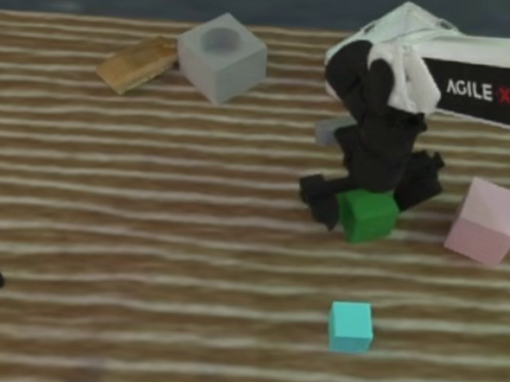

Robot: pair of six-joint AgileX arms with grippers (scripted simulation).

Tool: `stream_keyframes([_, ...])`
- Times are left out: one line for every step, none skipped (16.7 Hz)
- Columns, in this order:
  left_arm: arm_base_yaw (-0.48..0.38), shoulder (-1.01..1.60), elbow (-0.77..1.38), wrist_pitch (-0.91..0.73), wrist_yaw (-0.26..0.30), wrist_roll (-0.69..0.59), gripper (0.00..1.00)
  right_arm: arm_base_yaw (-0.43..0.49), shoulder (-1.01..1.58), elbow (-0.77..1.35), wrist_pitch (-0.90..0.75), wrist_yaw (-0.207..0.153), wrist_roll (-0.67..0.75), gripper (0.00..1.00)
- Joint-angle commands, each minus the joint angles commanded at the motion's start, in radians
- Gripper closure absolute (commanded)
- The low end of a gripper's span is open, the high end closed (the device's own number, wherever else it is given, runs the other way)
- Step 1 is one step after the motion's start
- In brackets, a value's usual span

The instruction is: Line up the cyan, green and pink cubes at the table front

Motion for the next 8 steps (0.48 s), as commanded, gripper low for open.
stream_keyframes([0.000, 0.000, 0.000, 0.000, 0.000, 0.000, 0.00, 0.000, 0.000, 0.000, 0.000, 0.000, 0.000, 0.45])
stream_keyframes([0.000, 0.000, 0.000, 0.000, 0.000, 0.000, 0.00, 0.000, 0.000, 0.000, 0.000, 0.000, 0.000, 0.53])
stream_keyframes([0.000, 0.000, 0.000, 0.000, 0.000, 0.000, 0.00, 0.000, 0.000, 0.000, 0.000, 0.000, 0.000, 0.60])
stream_keyframes([0.000, 0.000, 0.000, 0.000, 0.000, 0.000, 0.00, 0.000, 0.000, 0.000, 0.000, 0.000, 0.000, 0.68])
stream_keyframes([0.000, 0.000, 0.000, 0.000, 0.000, 0.000, 0.00, 0.000, 0.000, 0.000, 0.000, 0.000, 0.000, 0.75])
stream_keyframes([0.000, 0.000, 0.000, 0.000, 0.000, 0.000, 0.00, 0.000, 0.000, 0.000, 0.000, 0.000, 0.000, 0.83])
stream_keyframes([0.000, 0.000, 0.000, 0.000, 0.000, 0.000, 0.00, 0.000, 0.000, 0.000, 0.000, 0.000, 0.000, 0.90])
stream_keyframes([0.000, 0.000, 0.000, 0.000, 0.000, 0.000, 0.00, 0.000, 0.000, 0.000, 0.000, 0.000, 0.000, 0.98])
